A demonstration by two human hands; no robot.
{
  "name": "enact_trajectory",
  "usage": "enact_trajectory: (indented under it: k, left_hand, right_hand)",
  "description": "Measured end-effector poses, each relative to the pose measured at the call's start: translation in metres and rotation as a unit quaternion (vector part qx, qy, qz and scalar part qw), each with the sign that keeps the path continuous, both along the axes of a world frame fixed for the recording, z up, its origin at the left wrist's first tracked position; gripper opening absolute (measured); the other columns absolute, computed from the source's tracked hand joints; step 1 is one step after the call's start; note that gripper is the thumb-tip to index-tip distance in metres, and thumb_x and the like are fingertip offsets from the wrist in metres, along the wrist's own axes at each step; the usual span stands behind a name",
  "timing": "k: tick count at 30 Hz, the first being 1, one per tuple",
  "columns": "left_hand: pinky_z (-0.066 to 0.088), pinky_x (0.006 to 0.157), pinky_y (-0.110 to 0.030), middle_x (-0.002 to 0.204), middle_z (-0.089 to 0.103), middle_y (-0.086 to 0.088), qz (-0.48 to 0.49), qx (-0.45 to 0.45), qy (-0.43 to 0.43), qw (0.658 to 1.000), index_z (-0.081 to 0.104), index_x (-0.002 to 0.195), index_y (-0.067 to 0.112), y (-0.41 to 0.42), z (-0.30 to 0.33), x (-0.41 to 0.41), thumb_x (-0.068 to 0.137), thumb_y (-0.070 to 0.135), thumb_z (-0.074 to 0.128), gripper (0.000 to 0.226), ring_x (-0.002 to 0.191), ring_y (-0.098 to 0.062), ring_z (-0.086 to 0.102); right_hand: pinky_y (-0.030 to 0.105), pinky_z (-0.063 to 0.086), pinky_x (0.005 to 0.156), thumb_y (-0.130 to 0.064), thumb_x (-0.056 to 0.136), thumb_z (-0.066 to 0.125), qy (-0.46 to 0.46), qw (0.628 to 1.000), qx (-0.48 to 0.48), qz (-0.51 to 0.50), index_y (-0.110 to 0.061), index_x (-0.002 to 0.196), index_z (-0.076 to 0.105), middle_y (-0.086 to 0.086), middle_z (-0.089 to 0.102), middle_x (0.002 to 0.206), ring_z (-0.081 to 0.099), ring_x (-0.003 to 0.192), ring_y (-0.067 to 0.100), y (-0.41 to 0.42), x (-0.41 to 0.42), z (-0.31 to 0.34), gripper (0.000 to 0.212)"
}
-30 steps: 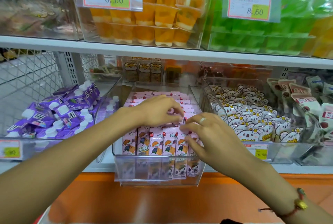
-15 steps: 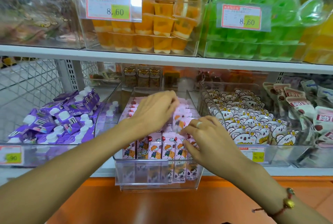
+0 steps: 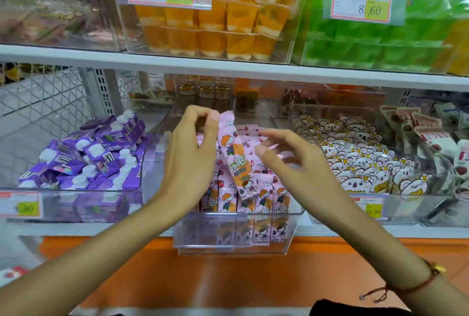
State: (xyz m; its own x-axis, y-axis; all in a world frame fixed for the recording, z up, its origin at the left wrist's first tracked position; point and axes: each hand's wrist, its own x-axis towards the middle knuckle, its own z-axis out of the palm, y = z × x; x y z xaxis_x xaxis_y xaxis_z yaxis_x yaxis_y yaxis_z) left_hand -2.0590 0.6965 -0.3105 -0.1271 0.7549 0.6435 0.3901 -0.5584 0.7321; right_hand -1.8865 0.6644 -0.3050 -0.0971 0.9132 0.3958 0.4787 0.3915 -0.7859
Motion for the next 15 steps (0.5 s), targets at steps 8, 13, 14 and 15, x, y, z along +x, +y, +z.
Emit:
enact_trajectory:
  k: [8, 13, 14, 15]
  left_hand:
    - [0.055, 0.081, -0.030, 0.100, 0.064, 0.019, -0.134, -0.077, -0.074, 0.985, 0.059, 0.101, 0.035, -0.011, -0.009, 0.001, 0.101, 0.025, 0.043, 0.018, 0.096, 0.006, 0.060]
    - [0.053, 0.084, -0.026, 0.108, 0.062, 0.029, -0.154, -0.102, -0.049, 0.982, 0.060, 0.109, 0.034, -0.014, -0.012, 0.002, 0.097, 0.021, 0.053, 0.019, 0.102, 0.008, 0.059]
    - [0.053, 0.081, -0.023, 0.108, 0.061, 0.031, -0.153, -0.103, -0.044, 0.982, 0.060, 0.108, 0.035, -0.015, -0.012, 0.002, 0.094, 0.022, 0.057, 0.020, 0.102, 0.010, 0.058]
    - [0.054, 0.078, -0.021, 0.108, 0.060, 0.032, -0.154, -0.105, -0.043, 0.982, 0.060, 0.108, 0.036, -0.017, -0.014, 0.002, 0.091, 0.024, 0.062, 0.021, 0.102, 0.010, 0.058]
  right_hand:
    - [0.013, 0.053, 0.074, -0.038, 0.085, 0.066, 0.150, 0.976, -0.153, 0.050, -0.034, 0.098, 0.061, -0.008, 0.071, 0.093, 0.067, 0.084, -0.003, 0.006, -0.014, -0.008, 0.015]
    - [0.024, 0.058, 0.077, -0.037, 0.084, 0.066, 0.215, 0.958, -0.187, 0.031, -0.018, 0.113, 0.065, -0.003, 0.075, 0.095, 0.070, 0.090, 0.014, 0.011, -0.014, -0.012, 0.034]
    - [0.023, 0.057, 0.076, -0.038, 0.084, 0.066, 0.217, 0.957, -0.188, 0.031, -0.019, 0.114, 0.065, -0.004, 0.075, 0.096, 0.070, 0.090, 0.012, 0.011, -0.014, -0.012, 0.036]
    - [0.022, 0.056, 0.074, -0.039, 0.085, 0.066, 0.217, 0.958, -0.186, 0.033, -0.019, 0.114, 0.065, -0.007, 0.074, 0.096, 0.070, 0.089, 0.010, 0.011, -0.014, -0.011, 0.036]
